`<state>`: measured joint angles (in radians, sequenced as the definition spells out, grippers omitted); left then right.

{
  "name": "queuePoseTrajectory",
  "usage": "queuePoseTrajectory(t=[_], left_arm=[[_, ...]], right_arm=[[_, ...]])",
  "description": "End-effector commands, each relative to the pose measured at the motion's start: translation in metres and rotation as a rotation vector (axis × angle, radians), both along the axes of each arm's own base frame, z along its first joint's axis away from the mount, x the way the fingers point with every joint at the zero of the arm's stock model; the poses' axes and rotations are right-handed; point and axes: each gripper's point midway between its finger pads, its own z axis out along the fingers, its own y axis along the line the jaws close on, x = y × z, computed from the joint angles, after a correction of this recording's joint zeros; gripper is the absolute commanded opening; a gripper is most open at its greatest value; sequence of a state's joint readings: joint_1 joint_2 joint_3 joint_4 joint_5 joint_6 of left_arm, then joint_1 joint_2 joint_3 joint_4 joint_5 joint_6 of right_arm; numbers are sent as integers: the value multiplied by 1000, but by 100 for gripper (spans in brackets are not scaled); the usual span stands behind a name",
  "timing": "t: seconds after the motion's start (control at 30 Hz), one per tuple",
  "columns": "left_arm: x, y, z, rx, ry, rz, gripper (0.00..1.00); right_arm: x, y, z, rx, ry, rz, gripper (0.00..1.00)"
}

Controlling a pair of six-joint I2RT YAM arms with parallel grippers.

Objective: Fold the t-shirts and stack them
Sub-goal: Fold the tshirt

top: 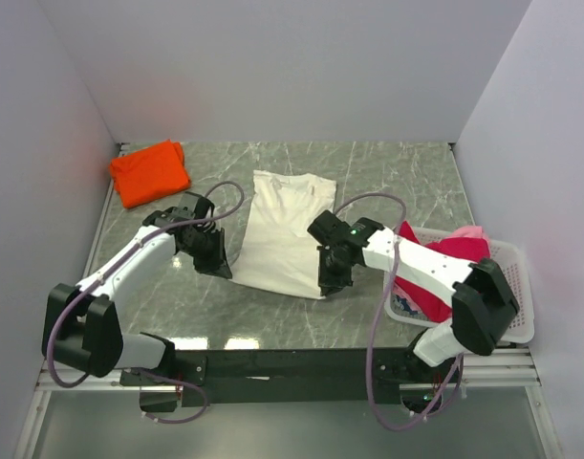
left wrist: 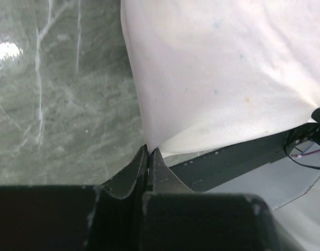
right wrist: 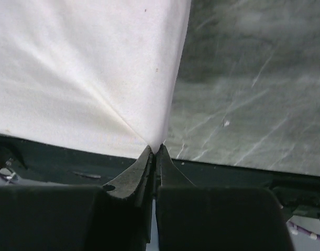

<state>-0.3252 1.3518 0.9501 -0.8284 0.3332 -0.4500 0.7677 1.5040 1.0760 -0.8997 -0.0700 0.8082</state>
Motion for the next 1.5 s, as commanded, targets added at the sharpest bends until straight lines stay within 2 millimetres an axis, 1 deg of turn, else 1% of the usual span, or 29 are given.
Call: queuePoseTrajectory(t=[0.0, 0.13, 0.23, 0.27, 0.37, 0.5, 0.53, 0.57, 0.63, 0.67, 0.7, 0.73, 0.77, 0.8, 0.83, 0.9, 0.97, 1.0, 1.07, 1.1, 1.13, 1.2, 1.23, 1.3, 1.33, 1.37, 1.4, 1.43, 1.47], left_arm=[[-10, 11, 21, 30, -14, 2, 0], [-27, 9, 37, -7, 3, -11, 0], [-32, 3, 42, -36, 3, -1, 1], [-30, 3, 44, -41, -6, 4, 0], [-21, 4, 52, -27, -41, 2, 0], [4, -8, 70, -62, -105, -17, 0], [11, -9, 70, -57, -109, -18, 0], [20, -12, 78, -68, -138, -19, 0], [31, -17, 79, -81, -139, -16, 0], [40, -22, 85, -99, -164, -19, 0], [45, -25, 87, -110, -168, -22, 1], [50, -28, 83, -112, -155, -20, 0], [56, -32, 88, -134, -165, -24, 0], [63, -36, 86, -143, -164, -26, 1], [66, -41, 90, -167, -168, -28, 0], [76, -46, 87, -179, -168, -22, 0], [84, -50, 90, -191, -179, -21, 0], [88, -52, 86, -192, -176, -19, 0], [97, -55, 89, -197, -188, -22, 0], [101, -56, 84, -195, -176, -19, 0], [106, -58, 89, -200, -190, -20, 0], [114, -60, 86, -200, -185, -17, 0], [119, -62, 91, -207, -199, -17, 0], [125, -64, 88, -208, -192, -10, 0], [129, -64, 90, -209, -200, -9, 0], [133, -64, 86, -206, -191, -4, 0], [136, -64, 85, -205, -191, 1, 0], [140, -63, 86, -206, -195, 6, 0], [144, -62, 82, -202, -192, 12, 0]], right_arm=[[-23, -21, 22, -62, -1, -47, 0], [-40, -17, 36, -42, 7, -70, 0], [-48, -20, 52, -46, 6, -92, 0], [-47, -17, 61, -24, -8, -101, 0], [-40, -19, 74, -14, -55, -139, 0], [-32, -23, 76, -29, -81, -168, 0], [-27, -27, 75, -37, -86, -185, 0], [-24, -29, 75, -39, -90, -196, 0], [-14, -32, 77, -36, -116, -214, 0], [-7, -35, 79, -28, -127, -236, 0], [-3, -37, 81, -25, -137, -239, 0], [3, -38, 83, -16, -150, -245, 0], [11, -41, 84, -15, -157, -266, 0], [14, -43, 84, -20, -163, -258, 0], [22, -46, 85, -20, -169, -272, 0], [30, -48, 86, -22, -181, -262, 0], [38, -54, 84, -41, -181, -264, 0], [43, -55, 86, -39, -191, -268, 0], [52, -60, 85, -40, -195, -272, 0], [57, -60, 87, -34, -207, -275, 0], [61, -60, 85, -37, -204, -275, 0], [73, -61, 88, -38, -214, -273, 0], [77, -61, 89, -39, -220, -274, 0], [87, -63, 95, -35, -237, -271, 0], [92, -62, 92, -41, -231, -269, 0], [95, -63, 92, -47, -235, -261, 0], [102, -62, 96, -40, -250, -263, 0], [108, -64, 93, -48, -243, -268, 0], [111, -65, 92, -53, -246, -263, 0]])
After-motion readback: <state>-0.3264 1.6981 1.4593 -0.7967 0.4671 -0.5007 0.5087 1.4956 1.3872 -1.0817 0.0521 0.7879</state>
